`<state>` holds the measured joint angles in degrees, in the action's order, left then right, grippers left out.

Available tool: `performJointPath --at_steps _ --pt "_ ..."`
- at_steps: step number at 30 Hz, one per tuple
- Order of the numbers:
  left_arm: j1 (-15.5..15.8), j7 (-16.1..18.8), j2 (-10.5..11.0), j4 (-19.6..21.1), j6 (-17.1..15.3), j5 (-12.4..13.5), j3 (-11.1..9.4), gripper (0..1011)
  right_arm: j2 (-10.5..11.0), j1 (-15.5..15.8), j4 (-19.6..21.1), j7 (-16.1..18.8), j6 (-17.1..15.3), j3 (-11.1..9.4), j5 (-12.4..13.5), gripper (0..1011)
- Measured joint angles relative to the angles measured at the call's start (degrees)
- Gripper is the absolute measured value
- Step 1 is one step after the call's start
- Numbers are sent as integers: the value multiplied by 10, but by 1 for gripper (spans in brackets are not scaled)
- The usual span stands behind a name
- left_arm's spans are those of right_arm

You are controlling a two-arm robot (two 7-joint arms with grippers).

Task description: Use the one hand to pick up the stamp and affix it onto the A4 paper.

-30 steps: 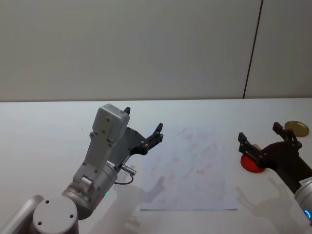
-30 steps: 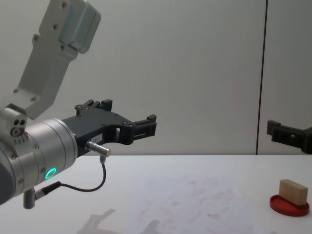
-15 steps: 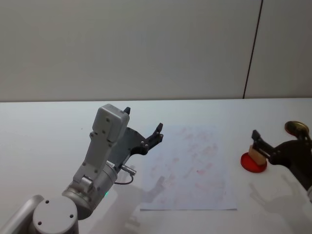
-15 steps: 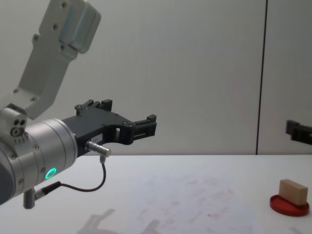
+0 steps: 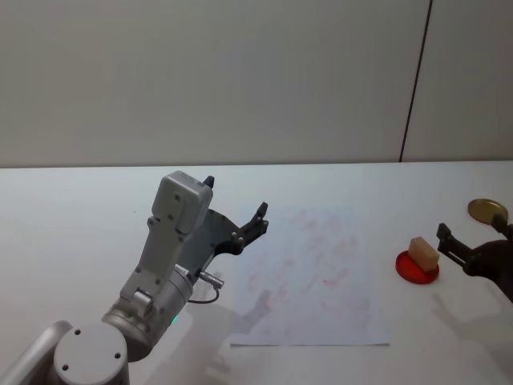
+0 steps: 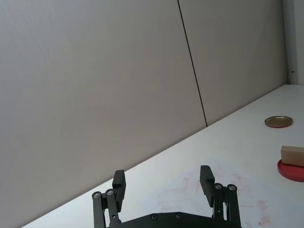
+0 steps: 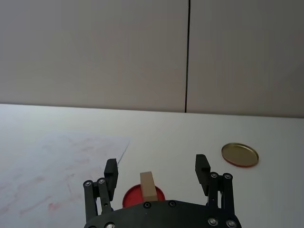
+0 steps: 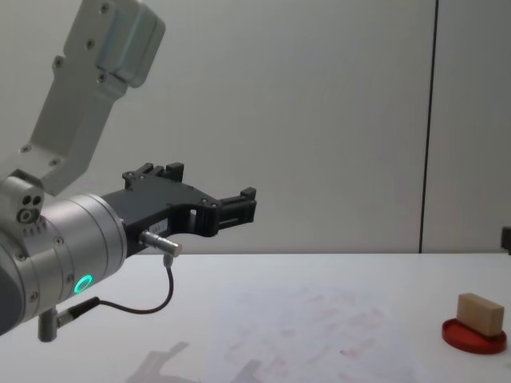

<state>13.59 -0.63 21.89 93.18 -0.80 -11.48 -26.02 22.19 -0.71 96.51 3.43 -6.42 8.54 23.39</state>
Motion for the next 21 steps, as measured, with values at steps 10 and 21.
performJointPath --at_steps 10,21 --pt "0 0 0 0 0 0 0 993 -9 -34 -48 29 -34 4 -7 1001" --pt "0 0 0 0 0 0 0 993 -27 -70 -94 58 -48 20 -41 1001"
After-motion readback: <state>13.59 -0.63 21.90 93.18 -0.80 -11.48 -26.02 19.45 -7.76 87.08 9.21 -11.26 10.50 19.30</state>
